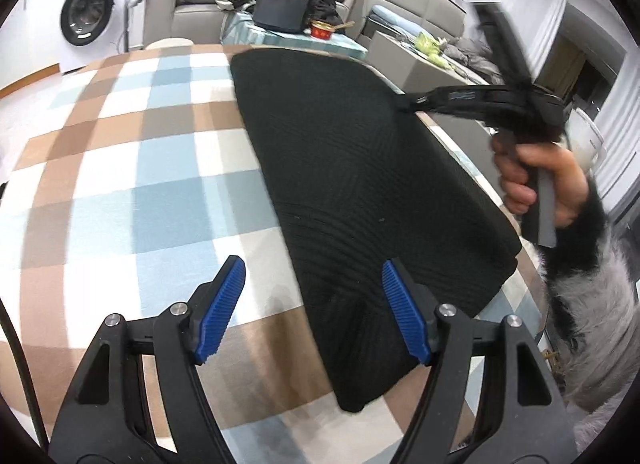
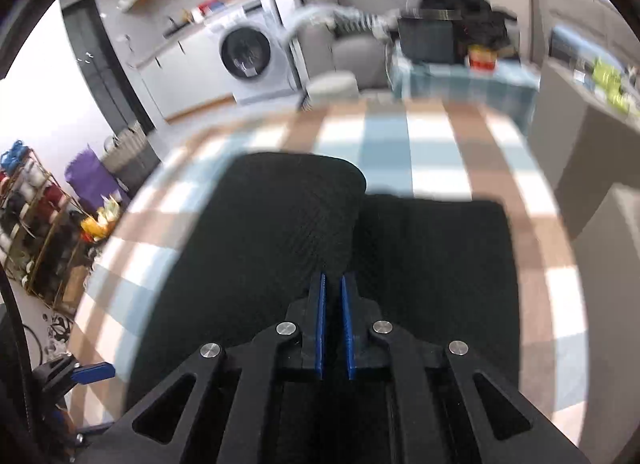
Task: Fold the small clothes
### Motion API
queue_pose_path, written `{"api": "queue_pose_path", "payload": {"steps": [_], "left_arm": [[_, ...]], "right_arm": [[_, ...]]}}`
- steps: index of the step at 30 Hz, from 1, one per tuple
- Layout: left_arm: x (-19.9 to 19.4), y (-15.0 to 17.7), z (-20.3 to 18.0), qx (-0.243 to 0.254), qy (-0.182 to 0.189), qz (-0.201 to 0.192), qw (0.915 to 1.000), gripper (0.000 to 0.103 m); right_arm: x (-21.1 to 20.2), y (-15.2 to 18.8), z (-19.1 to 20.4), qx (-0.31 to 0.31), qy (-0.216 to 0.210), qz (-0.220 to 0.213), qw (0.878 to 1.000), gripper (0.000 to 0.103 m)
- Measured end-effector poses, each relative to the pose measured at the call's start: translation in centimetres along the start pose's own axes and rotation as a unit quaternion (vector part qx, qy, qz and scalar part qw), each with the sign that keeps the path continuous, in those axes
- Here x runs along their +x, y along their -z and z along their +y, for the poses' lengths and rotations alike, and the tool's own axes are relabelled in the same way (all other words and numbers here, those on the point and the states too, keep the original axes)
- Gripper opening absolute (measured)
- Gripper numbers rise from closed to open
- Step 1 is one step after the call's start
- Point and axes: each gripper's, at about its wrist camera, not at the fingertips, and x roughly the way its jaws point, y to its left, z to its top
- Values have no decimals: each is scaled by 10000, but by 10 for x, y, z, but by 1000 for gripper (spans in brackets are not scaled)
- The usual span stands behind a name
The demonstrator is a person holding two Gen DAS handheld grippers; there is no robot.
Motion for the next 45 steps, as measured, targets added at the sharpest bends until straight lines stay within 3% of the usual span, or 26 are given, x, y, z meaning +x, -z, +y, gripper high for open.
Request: {"api": "queue_pose_path", "payload": {"steps": [3,4,6,9,11,14,15,17,20,24,26,27,29,32,35,39,44,45], "left_arm": [[20,5,-7,129,-152,271,9994,69],[25,7,-9,153,-216,349,9990,69],[28,13,-9,143,-186,376,9990,69],[28,16,-9,62,-149,384,9991,69],[29,16,-10,72,-145,397,9991,69],[28,17,-12,125,-136,418,9990,69],[29,17,-13,145,-101,426,9989,69],[29,16,-13,169,-126,438,9988,69],[23,15,-14,207,-137,366,9990,69],[19,17,-8,90,-287,336,9990,69],[19,18,-5,46,-340,349,9988,69],[19,18,-3,29,-345,351,9988,69],[17,18,-1,0,-333,334,9989,69],[17,18,1,-18,-359,338,9988,69],[16,17,2,-56,-336,328,9989,69],[16,16,3,-90,-340,308,9989,69],[17,13,3,-95,-342,293,9989,69],[17,12,4,-101,-339,290,9990,69]], "right_arm": [[31,7,-18,335,218,567,9976,11],[30,12,-25,546,-26,701,9960,12],[11,27,-35,703,-402,658,9945,28],[-18,60,-29,880,-1095,622,9881,42],[-29,85,-17,801,-1348,770,9846,42],[-32,109,-2,599,-1066,860,9888,39],[-33,114,2,522,-970,813,9906,26],[-38,116,8,428,-839,655,9934,9],[-60,114,13,298,-724,291,9965,9],[-39,126,2,321,-558,793,9948,15],[-42,121,-8,610,-880,694,9918,26],[-46,117,-12,644,-909,616,9919,42],[-52,110,-19,703,-832,343,9935,56],[-43,98,-35,789,-746,347,9935,56],[-22,86,-46,916,-939,541,9899,56],[-4,63,-40,664,-1198,495,9893,56],[17,46,-17,-3,-687,515,9963,56],[20,44,-10,-195,-500,502,9973,51]]}}
